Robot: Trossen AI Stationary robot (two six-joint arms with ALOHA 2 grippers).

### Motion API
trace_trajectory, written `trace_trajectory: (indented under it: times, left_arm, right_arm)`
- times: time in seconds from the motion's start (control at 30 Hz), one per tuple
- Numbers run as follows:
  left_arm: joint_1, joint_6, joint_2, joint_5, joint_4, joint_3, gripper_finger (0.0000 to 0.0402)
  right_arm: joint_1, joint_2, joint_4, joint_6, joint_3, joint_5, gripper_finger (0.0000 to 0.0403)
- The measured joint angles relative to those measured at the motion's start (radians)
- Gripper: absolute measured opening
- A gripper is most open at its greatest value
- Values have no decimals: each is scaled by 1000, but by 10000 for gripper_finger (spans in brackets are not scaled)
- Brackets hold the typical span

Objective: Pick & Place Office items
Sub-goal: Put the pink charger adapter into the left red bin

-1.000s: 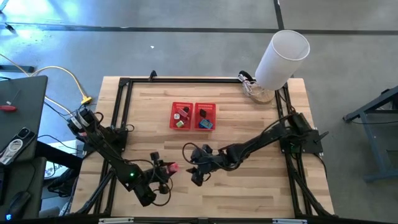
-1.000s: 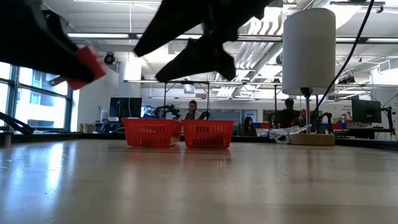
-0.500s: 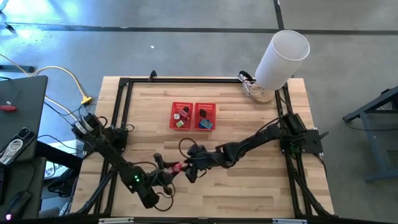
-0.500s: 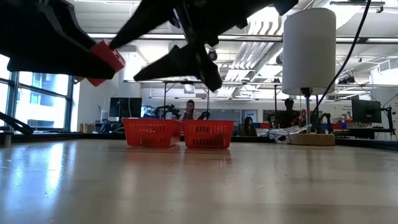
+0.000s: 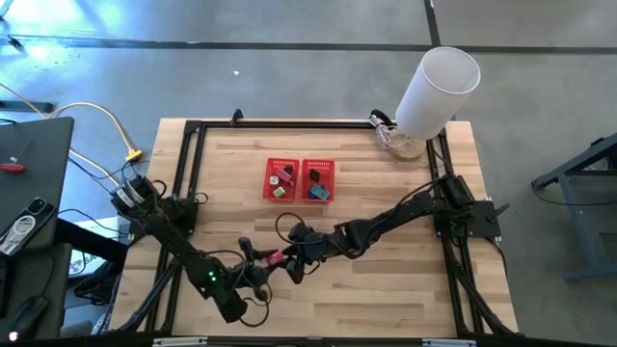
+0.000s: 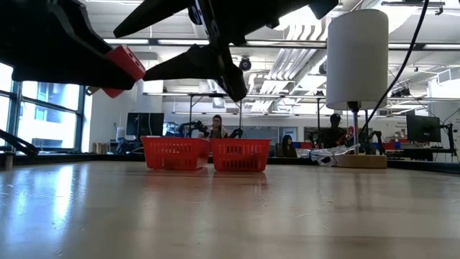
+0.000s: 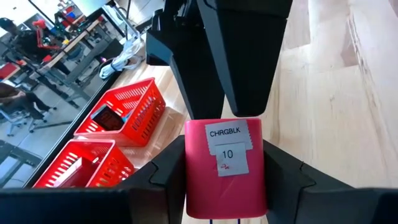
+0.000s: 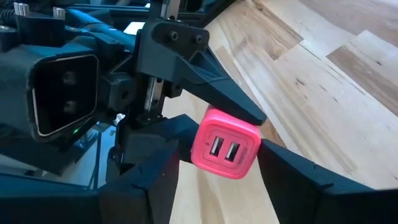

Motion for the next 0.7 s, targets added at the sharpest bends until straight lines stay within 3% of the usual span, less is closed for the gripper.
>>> trace_trajectory:
  times: [0.5,0.7]
  left_arm:
    - [59,6,5,-1,44,0,141]
    - [59,86,5,0,103,-1,141]
  right_arm:
    - [-21,0,-23,-64,0,32,204]
    - [-21,0,-19,-112,0,19,204]
